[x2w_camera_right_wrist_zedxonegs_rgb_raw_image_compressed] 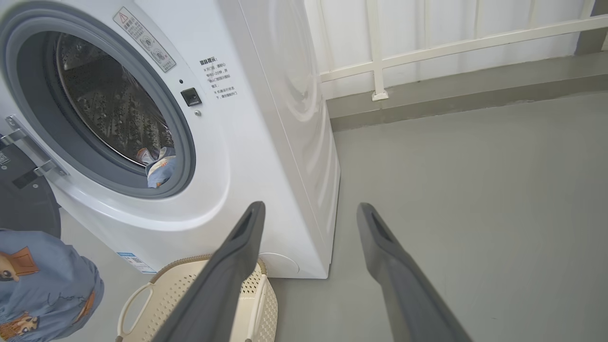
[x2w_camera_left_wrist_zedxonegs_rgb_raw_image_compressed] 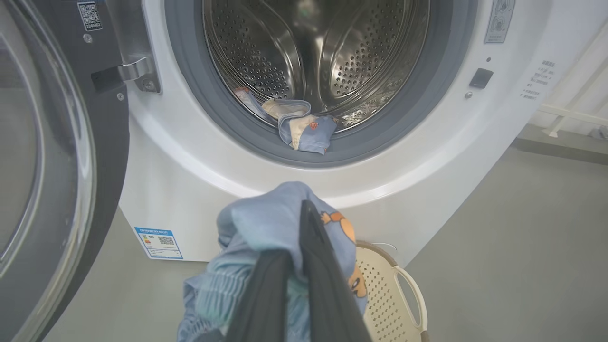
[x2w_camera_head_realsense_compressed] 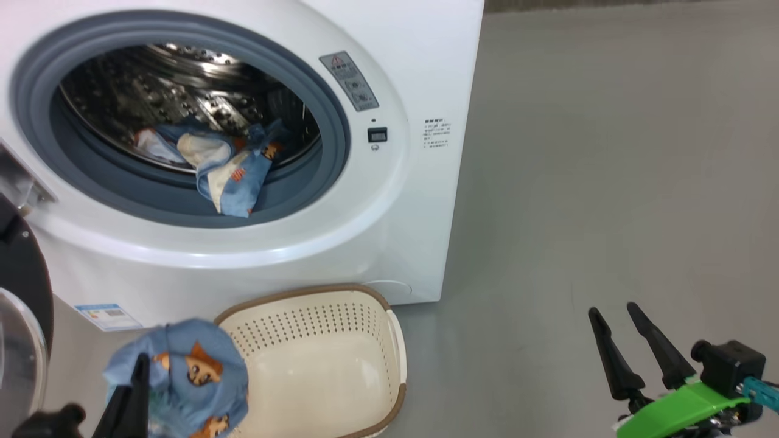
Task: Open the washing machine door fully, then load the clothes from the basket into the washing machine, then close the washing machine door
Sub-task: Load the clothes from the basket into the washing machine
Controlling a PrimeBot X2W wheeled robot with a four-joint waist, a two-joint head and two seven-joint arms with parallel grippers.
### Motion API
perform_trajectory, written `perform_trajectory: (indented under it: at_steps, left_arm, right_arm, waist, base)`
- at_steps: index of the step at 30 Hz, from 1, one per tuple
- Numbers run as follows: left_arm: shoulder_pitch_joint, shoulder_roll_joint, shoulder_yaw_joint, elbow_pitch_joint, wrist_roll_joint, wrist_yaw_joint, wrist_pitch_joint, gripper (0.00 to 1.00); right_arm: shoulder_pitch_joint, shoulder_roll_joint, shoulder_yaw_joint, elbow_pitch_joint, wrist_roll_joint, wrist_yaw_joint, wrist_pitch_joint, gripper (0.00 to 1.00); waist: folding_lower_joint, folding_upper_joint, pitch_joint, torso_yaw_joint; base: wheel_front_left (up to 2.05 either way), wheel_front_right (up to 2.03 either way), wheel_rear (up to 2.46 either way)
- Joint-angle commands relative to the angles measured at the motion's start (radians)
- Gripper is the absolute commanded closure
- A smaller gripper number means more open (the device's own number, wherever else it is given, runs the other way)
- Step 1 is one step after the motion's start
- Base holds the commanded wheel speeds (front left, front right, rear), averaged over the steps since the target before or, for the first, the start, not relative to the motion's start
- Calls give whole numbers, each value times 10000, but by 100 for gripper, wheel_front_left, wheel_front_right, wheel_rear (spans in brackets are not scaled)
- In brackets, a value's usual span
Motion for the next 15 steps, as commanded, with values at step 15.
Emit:
perform_trajectory:
  at_steps: [15]
  left_arm:
    - [815,-253,1134,-1377,537,-16,-65,100]
  right_arm:
    - [428,-107,-227,-336,-58,16,-120,0]
  waist:
    - [0,0,13,-1]
  base:
    - [0,0,0]
